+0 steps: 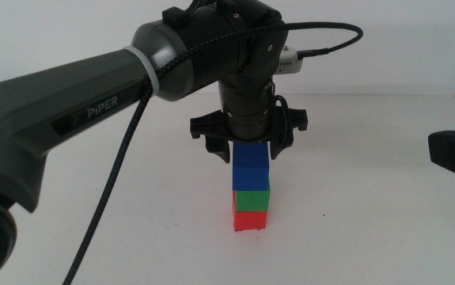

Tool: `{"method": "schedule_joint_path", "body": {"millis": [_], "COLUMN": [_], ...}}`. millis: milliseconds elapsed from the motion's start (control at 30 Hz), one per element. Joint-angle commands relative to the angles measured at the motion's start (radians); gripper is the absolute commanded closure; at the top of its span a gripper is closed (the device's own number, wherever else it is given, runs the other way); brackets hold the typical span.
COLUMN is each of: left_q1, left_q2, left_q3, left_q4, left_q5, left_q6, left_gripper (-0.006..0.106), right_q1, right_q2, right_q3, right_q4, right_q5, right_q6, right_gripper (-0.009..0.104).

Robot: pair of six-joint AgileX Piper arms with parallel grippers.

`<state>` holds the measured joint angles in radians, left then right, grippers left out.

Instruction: Stack red cubes first, then green, then blue cubes in a specific spot.

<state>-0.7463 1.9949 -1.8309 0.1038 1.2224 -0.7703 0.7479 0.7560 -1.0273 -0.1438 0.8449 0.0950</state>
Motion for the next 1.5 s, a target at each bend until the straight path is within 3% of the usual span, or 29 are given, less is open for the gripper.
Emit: {"method": "schedule_joint_path", "body": {"millis": [0, 167, 467, 700, 933, 1233, 1467], "left_q1": [0.0, 0.0, 0.0, 0.0, 0.007, 0.245, 0.476], "left_q2": [-0.007, -0.016, -0.061, -0.14, -0.353, -0.7, -1.012], "left_q3": [-0.006, -0.009, -0.009, -0.047, -0.046, 0.158, 0.363], "left_q4": [0.008, 0.001, 0.014, 0.019, 0.126, 0.092, 0.068], "left_q5": [-0.001, -0.001, -0.001, -0.001, -0.001, -0.001, -0.001], "left_q6": [0.012, 0.025, 0.074, 0.125, 0.342, 0.643, 0.727], "left_gripper": [0.025, 0.019, 0.018, 0.008, 0.008, 0.008, 0.008], "right_q1": [-0.004, -0.004, -0.004, -0.004, -0.004, -0.004, -0.004], "right_q2": [-0.004, -0.004, -0.004, -0.004, -0.004, -0.004, -0.004], "right_q3": [0.0, 0.0, 0.0, 0.0, 0.0, 0.0, 0.0], "right_q4": [-0.007, -0.007, -0.007, -0.007, -0.007, -0.007, -0.007], "right_q5": [-0.008, -0.008, -0.008, -0.008, -0.008, -0.008, -0.008], "right_q6": [-0.005, -0.005, -0.005, -0.005, -0.005, -0.005, -0.005], "right_gripper": [0.011, 0.011, 0.011, 0.011, 0.011, 0.011, 0.011]}}
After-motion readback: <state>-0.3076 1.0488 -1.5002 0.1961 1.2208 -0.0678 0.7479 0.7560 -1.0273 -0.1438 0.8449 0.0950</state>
